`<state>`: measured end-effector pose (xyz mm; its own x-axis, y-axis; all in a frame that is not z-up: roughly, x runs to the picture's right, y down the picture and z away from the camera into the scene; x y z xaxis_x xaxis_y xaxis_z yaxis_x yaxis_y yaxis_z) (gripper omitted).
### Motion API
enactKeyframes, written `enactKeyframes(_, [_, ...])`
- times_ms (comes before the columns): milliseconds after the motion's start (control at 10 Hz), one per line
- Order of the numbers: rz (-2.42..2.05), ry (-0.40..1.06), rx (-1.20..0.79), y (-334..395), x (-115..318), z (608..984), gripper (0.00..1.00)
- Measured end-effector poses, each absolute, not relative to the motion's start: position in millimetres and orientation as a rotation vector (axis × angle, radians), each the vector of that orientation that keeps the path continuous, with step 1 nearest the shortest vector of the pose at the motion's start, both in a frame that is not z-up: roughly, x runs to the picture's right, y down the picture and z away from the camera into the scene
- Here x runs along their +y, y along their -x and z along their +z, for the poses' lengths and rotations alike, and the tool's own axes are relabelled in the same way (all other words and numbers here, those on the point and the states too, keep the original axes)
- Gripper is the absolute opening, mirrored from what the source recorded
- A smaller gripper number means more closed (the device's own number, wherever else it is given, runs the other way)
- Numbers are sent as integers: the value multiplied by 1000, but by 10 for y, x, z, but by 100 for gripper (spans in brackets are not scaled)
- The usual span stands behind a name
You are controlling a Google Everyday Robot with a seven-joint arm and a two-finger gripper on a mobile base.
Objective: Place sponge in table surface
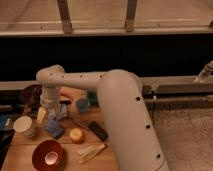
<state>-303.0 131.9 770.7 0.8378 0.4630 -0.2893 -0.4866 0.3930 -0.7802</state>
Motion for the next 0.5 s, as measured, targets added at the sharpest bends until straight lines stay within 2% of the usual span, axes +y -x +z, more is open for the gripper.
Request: enactKeyframes(500, [708,760,-37,2628,596,7068,80])
